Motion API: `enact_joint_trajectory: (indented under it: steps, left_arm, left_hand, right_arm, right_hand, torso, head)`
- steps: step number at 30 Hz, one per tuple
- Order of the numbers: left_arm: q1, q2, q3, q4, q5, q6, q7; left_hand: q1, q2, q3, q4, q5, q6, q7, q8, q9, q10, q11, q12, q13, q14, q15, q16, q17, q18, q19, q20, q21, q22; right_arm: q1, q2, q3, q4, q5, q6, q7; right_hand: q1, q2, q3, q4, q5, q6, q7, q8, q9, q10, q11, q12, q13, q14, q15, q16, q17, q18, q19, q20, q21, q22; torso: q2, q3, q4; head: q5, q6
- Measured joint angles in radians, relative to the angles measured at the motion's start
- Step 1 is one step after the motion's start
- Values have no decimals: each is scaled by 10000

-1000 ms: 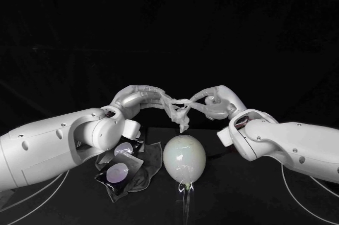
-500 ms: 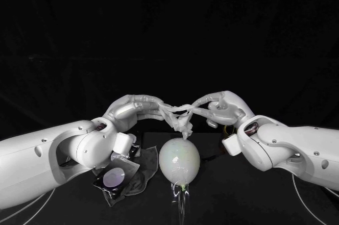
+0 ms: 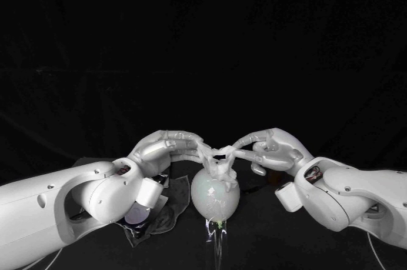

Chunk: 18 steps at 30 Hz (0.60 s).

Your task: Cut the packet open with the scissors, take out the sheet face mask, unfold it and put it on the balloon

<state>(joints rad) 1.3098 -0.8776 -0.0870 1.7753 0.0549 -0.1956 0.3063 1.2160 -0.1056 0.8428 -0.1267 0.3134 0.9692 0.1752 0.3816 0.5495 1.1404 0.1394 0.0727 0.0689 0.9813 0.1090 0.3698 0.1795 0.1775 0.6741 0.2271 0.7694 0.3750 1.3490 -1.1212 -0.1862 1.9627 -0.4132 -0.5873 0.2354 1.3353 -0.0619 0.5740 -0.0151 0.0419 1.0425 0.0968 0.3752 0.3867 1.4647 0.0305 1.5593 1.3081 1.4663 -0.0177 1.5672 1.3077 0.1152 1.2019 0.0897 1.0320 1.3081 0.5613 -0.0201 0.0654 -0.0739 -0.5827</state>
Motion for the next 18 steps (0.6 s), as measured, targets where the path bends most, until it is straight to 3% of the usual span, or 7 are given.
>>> enact_joint_trajectory:
  steps: [9,13,18]
  left_arm:
    - [-330,-189,-61,115,43,74,-86]
    - [-470,11,-161,-333,51,71,-114]
    - [-688,347,-243,-1135,91,26,-150]
  left_hand:
    - [-1,-1,0,-1,0,-17,-17,-22,11,0,0,0,0,36,-36,-53,-10,-3,0,0,-41,-1]
    - [-1,-1,-27,26,0,-21,-18,11,102,0,0,0,-1,36,-35,-53,-10,-5,-1,0,-42,-15]
    - [-1,-1,-27,26,0,-50,-20,14,108,0,1,0,-1,71,0,-109,-19,-8,-1,0,-42,-31]
  right_arm:
    - [-320,8,-80,92,186,108,-29]
    - [-571,458,-107,-381,230,97,-75]
    - [-824,1085,-121,-1235,238,-22,-188]
  right_hand:
    - [0,0,0,0,-1,9,-18,-25,70,0,0,-12,-8,-1,1,-7,-4,-2,0,0,-1,-6]
    - [1,0,-1,0,28,2,-38,-1,71,0,0,-50,-8,-2,2,-9,-3,-2,-1,0,-1,-8]
    - [1,-1,-1,0,32,0,-40,34,70,0,0,-57,-5,-3,3,-33,2,-4,-1,0,-53,-5]
  torso:
    - [78,-2,-18]
    - [129,-1,-31]
    - [192,1,-58]
  head:
    - [-113,-128]
    - [-183,-267]
    - [-216,-355]
